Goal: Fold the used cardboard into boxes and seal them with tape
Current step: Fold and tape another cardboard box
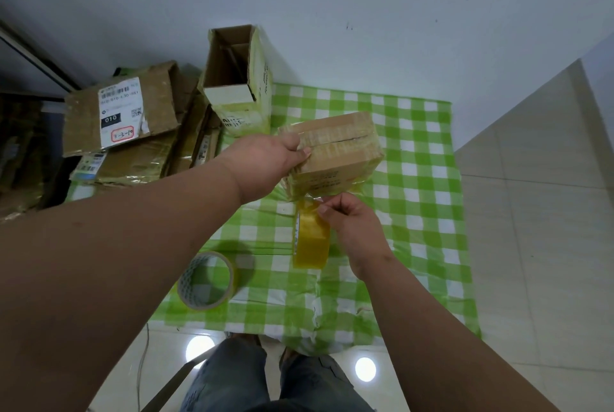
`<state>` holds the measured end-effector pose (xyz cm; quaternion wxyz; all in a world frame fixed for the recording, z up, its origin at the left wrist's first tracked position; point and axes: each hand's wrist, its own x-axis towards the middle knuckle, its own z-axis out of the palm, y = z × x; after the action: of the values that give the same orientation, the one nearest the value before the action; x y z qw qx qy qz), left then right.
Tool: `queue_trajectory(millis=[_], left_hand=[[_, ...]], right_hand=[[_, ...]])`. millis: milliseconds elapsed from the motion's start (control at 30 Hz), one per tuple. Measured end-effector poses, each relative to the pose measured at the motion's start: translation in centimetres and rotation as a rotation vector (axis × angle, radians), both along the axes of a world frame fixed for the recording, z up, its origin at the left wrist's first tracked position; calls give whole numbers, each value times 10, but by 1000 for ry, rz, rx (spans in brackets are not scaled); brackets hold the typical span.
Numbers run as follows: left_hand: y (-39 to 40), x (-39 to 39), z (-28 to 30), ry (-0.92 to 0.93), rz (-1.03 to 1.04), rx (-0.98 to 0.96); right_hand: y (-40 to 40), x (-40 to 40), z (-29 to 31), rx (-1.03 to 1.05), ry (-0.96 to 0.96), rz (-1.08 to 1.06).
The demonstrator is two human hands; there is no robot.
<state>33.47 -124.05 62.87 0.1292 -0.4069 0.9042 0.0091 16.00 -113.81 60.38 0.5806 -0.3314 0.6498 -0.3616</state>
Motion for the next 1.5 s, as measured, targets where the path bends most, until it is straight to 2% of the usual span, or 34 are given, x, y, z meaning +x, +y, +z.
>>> queue_trajectory(millis=[167, 300, 433, 533, 733, 967, 1100, 1367, 1500], left_hand=[[5, 8, -6, 186, 86, 27], [25, 15, -4, 509, 267, -9], [55, 9, -15, 725, 535, -52], [81, 0, -24, 863, 524, -125], [103, -16, -33, 846, 444, 43], [101, -23, -24, 817, 639, 266], [99, -25, -24, 782, 707, 273], [100, -27, -15, 653, 612, 242], [100, -26, -16, 638, 640, 258]], right_hand=[[1, -1, -1, -10, -4, 17], [2, -3, 0, -19, 6, 37], [3, -5, -1, -19, -4, 36], [4, -5, 0, -22, -2, 51], [5, -1, -1, -16, -3, 101], [7, -2, -4, -22, 8, 131], [9, 0, -4, -36, 39, 157], [8, 6, -4, -105, 238, 196], [16, 11, -11, -183, 335, 244]])
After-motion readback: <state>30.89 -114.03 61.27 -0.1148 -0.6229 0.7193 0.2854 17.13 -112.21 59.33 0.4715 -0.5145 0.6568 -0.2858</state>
